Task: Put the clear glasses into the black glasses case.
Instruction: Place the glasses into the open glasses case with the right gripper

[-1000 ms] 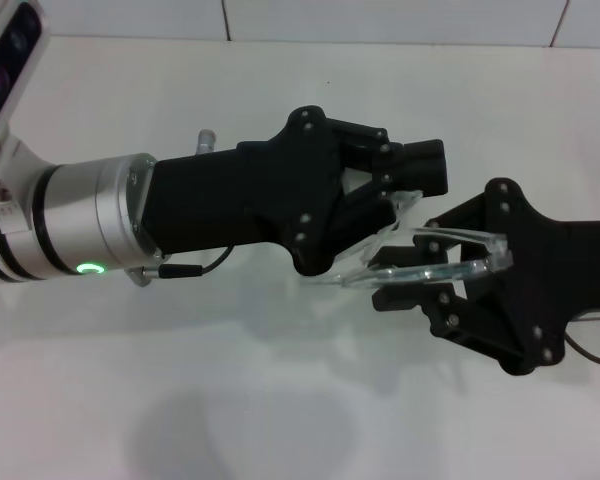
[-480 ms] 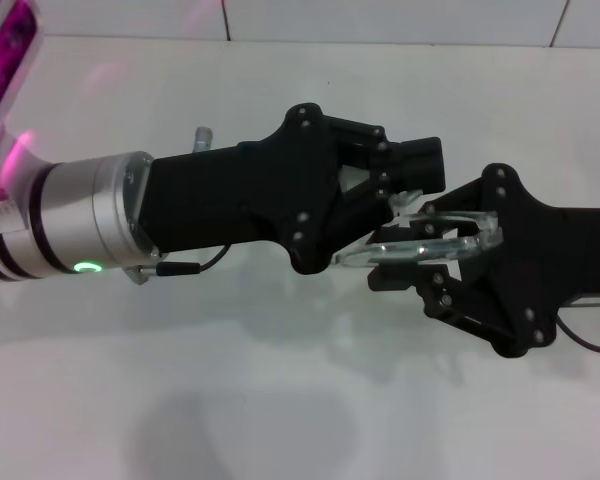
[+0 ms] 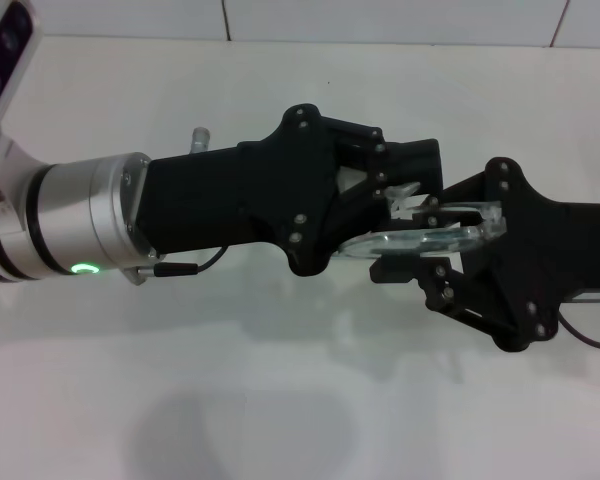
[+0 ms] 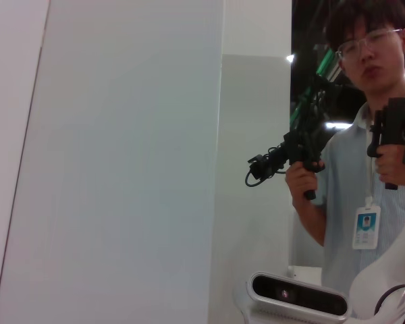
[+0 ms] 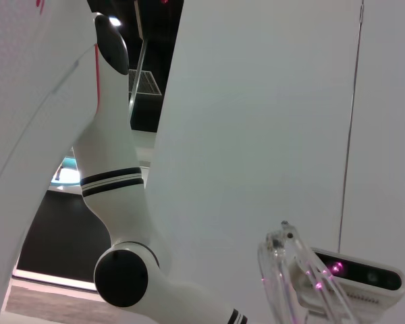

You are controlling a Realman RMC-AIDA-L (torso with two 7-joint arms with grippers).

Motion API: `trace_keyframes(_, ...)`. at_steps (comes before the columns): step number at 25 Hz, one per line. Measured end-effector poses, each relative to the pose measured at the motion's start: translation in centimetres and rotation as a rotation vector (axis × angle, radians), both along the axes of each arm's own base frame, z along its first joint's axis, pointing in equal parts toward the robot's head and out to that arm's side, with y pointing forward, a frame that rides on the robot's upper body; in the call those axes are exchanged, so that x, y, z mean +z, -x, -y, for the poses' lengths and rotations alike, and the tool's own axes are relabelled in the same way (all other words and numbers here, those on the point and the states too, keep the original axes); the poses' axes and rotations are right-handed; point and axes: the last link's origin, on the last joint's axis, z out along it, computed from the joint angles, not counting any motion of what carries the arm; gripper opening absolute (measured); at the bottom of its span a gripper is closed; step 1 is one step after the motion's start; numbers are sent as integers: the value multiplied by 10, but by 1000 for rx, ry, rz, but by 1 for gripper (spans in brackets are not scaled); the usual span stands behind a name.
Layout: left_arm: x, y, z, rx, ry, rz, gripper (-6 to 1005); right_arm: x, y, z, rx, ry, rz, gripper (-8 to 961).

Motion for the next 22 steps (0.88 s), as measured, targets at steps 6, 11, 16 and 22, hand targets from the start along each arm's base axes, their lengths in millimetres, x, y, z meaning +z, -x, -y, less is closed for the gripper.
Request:
trace_keyframes(6,0,1,0,5,-2,3,59,0,-1,-1,-13,-5,-2,107)
trace_keyframes(11,3,3,-1,15,-19,14,59,0,-1,-1,-19,-8,-8,106)
trace_keyframes(16,13,9,-6,62,-73,53,59,-1,-1,0,-18,-3,-5,105)
trace_keyframes(22,32,32,-8,161,-154,73,59,0,-5,-4,-64,16,14,105)
